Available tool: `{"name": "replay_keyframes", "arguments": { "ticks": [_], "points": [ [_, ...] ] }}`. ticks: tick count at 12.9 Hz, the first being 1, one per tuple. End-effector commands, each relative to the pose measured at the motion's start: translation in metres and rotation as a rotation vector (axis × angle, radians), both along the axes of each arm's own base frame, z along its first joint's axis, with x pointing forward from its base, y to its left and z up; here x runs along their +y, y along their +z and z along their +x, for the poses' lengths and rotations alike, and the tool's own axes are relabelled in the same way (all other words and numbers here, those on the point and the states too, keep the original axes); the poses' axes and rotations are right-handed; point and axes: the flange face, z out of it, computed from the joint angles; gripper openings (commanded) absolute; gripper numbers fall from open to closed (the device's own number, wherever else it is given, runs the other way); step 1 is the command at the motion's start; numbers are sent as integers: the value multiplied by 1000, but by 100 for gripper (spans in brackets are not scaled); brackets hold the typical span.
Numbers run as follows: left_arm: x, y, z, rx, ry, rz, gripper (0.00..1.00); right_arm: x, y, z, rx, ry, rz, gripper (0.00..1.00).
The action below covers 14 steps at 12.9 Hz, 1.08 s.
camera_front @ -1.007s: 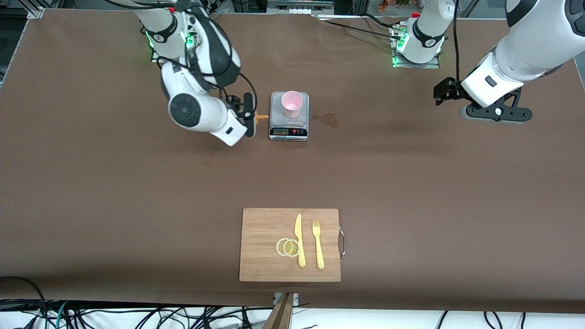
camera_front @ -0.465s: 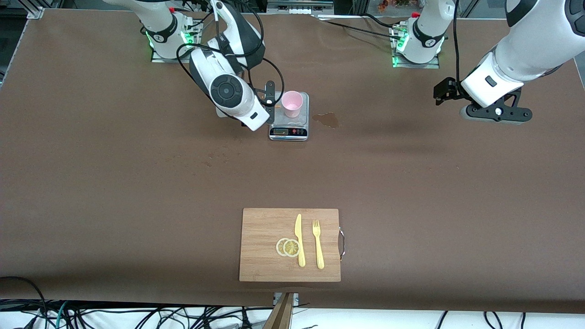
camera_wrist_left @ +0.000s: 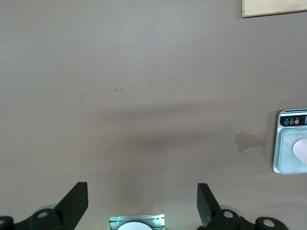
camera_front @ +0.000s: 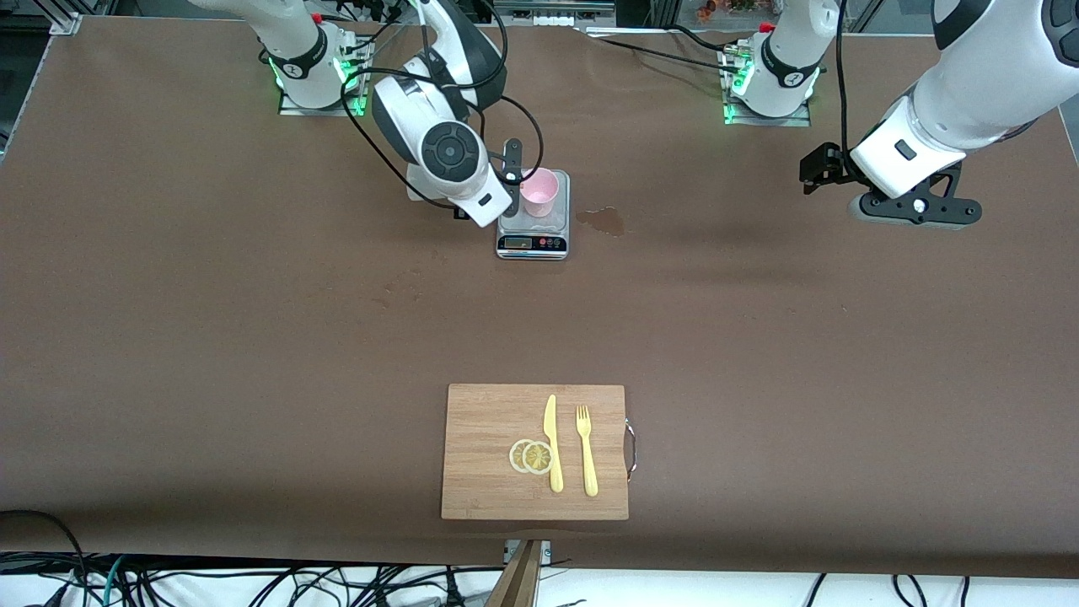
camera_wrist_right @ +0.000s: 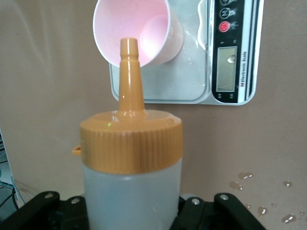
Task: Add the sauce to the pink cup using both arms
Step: 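Squeeze sauce from the bottle into the pink cup with the right gripper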
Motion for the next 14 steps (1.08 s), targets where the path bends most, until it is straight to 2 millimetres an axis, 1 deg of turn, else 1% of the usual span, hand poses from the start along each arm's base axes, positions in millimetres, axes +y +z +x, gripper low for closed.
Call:
{"name": "replay_keyframes", "arguments": {
  "ticks": [1,4,8,10,11,13,14],
  "points": [
    [0,8,-3,1,-14,-20,100,2,3,-15,-14,-9,-40,0],
    [0,7,-4,3,-14,-19,100,9,1,-27,-53,-16,-130,0],
    [0,7,-3,3,-14,-20,100,12,-4,-28,-66,-1,-153,0],
    [0,7,-3,3,-14,-20,100,22,-3,-33,-86,4,-164,0],
    [1,7,-3,4,-13,-19,100,22,-5,-33,-91,-5,-174,0],
    [1,7,-3,3,-13,-20,100,30,-6,-36,-98,12,-187,0],
    [1,7,-3,3,-13,-20,100,35,-5,-33,-95,20,-196,0]
  ]
}}
